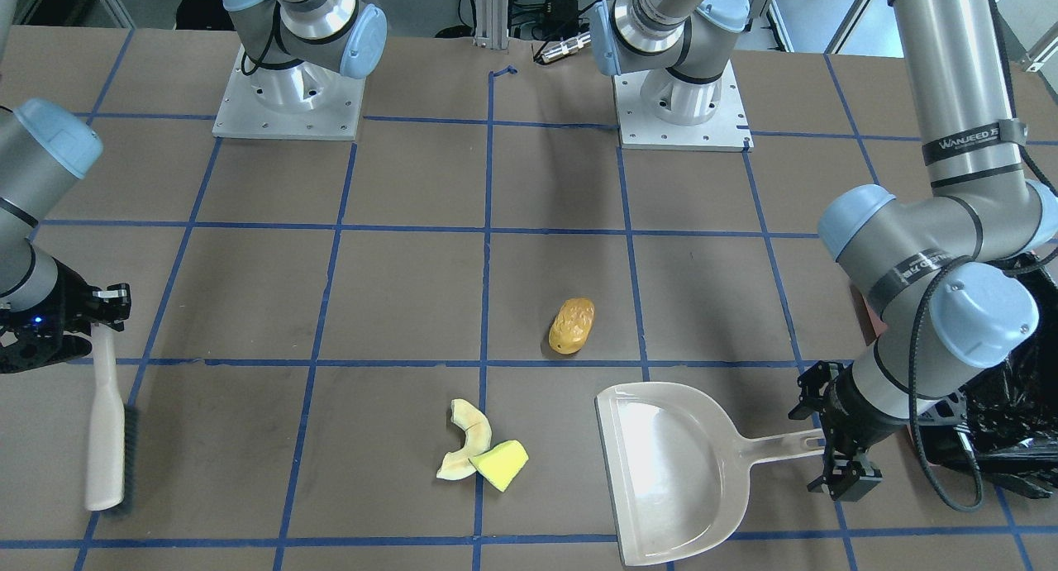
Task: Sweep and dump trash into bin
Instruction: 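Lift the brush with the right gripper while the left gripper holds the dustpan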
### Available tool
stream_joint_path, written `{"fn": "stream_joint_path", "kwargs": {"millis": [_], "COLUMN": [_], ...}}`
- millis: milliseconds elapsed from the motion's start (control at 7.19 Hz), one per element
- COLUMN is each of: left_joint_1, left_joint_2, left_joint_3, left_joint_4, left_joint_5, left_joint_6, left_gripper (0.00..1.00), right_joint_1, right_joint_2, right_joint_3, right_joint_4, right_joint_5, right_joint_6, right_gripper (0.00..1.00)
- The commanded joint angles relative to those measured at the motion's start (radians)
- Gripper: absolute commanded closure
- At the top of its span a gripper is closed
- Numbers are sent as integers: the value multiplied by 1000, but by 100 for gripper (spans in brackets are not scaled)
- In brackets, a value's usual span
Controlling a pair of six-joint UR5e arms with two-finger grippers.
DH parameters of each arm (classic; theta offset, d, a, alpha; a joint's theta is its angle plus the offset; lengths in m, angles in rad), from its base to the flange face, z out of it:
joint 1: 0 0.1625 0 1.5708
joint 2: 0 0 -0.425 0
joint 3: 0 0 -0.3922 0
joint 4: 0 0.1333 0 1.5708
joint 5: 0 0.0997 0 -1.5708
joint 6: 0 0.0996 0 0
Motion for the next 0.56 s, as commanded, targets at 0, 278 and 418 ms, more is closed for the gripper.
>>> {"fn": "stream_joint_path", "kwargs": {"millis": [0,278,418], "left_joint_1": [0,0,0], "left_joint_2": [-19,-35,-39], "left_joint_3": [8,11,11], "left_joint_4": [1,32,36], "left_joint_5": [-1,1,-1], "left_joint_6": [-4,-4,-5], "left_gripper": [0,0,0], "right_joint_1": [3,128,252], "right_joint_2": [-11,-105,-111], "right_joint_3": [-5,-5,-7], "right_joint_4": [-1,66,101], "right_joint_5": [-6,-40,-102], "right_joint_6": [20,251,413], "right_gripper": [100,100,100]}}
